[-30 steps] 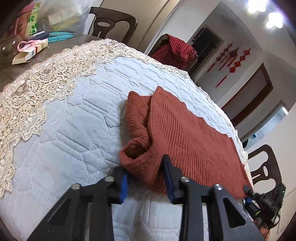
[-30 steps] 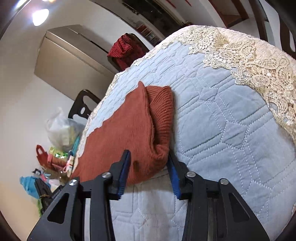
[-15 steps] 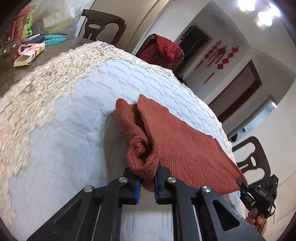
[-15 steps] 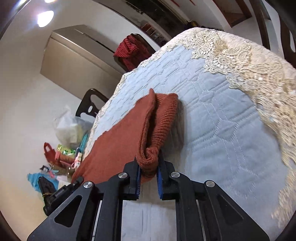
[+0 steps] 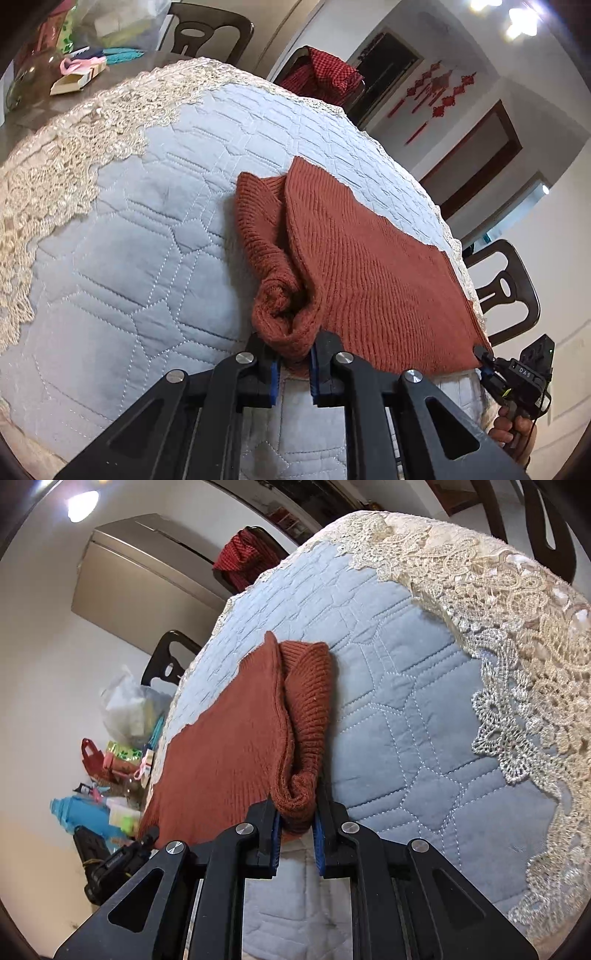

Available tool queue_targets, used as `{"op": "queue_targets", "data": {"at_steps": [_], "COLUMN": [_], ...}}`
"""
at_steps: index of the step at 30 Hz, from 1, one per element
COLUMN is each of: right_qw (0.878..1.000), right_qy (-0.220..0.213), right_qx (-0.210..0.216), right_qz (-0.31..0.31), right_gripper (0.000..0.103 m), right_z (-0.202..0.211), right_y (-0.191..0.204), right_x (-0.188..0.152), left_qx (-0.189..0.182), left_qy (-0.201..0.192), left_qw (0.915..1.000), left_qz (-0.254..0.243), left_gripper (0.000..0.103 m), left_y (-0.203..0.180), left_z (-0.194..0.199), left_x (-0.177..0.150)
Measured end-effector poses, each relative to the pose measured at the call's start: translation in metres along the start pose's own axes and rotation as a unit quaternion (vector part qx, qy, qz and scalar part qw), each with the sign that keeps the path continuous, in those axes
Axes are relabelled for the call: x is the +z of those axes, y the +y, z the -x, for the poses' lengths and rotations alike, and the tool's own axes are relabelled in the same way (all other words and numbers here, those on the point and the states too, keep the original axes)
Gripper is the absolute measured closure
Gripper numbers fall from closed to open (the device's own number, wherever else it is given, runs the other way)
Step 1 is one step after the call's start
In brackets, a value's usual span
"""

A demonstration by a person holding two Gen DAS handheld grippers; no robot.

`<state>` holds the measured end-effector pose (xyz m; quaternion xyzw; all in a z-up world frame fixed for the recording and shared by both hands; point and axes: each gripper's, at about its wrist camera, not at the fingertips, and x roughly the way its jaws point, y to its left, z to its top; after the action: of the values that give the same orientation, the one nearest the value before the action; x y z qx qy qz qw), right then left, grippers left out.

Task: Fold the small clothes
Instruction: 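Lay the folded side down and open both tools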

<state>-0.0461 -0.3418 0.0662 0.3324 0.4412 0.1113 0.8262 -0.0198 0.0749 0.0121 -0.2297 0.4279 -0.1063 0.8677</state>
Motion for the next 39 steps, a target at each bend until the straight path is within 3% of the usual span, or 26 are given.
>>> {"op": "queue_targets", "data": {"at_steps": [5, 9, 11, 14, 19, 22, 23, 30, 33, 37, 39], "right_qw": [0.999, 0.992, 0.988, 0.985, 0.982, 0.983, 0.985, 0.987, 0.986, 0.987, 0.99], "right_qy": [-0.017, -0.064, -0.079, -0.077, -0.046, -0.035, -0.035, -0.048, -0.041, -0.024, -0.03], "right_qx": [-0.028, -0.063, -0.061, -0.05, -0.05, -0.078, -0.077, -0.055, -0.064, -0.091, -0.075], "right_qz": [0.041, 0.093, 0.117, 0.147, 0.174, 0.162, 0.15, 0.145, 0.148, 0.134, 0.119], "right_gripper": [0.083, 0.083, 0.083, 0.083, 0.083, 0.083, 0.091, 0.09, 0.089, 0.089, 0.091], "right_z": [0.017, 0.042, 0.045, 0.031, -0.015, -0.034, -0.036, -0.021, -0.033, -0.053, -0.052], "right_y": [0.013, 0.032, 0.044, 0.06, 0.069, 0.055, 0.047, 0.057, 0.064, 0.052, 0.042], "right_x": [0.0, 0.001, 0.002, 0.004, 0.008, 0.014, 0.016, 0.028, 0.038, 0.046, 0.047], "left_qx": [0.01, 0.033, 0.039, 0.019, 0.003, 0.023, 0.018, 0.031, 0.03, 0.06, 0.057], "left_qy": [-0.018, -0.049, -0.061, -0.064, -0.037, -0.006, -0.013, -0.024, -0.026, -0.01, -0.017], "left_qw": [0.9996, 0.9977, 0.9964, 0.9959, 0.9944, 0.9943, 0.9941, 0.9912, 0.9898, 0.9896, 0.9894], "left_qz": [-0.018, -0.033, -0.045, -0.061, -0.099, -0.104, -0.106, -0.126, -0.137, -0.131, -0.132], "left_gripper": [0.081, 0.078, 0.078, 0.078, 0.078, 0.078, 0.078, 0.078, 0.075, 0.074, 0.074], "left_y": [-0.002, -0.003, -0.009, -0.022, -0.043, -0.039, -0.038, -0.056, -0.065, -0.057, -0.053], "left_z": [0.023, 0.039, 0.04, 0.031, -0.008, -0.038, -0.037, -0.034, -0.044, -0.066, -0.069], "left_x": [0.001, 0.008, 0.013, 0.021, 0.025, 0.024, 0.023, 0.04, 0.053, 0.058, 0.057]}}
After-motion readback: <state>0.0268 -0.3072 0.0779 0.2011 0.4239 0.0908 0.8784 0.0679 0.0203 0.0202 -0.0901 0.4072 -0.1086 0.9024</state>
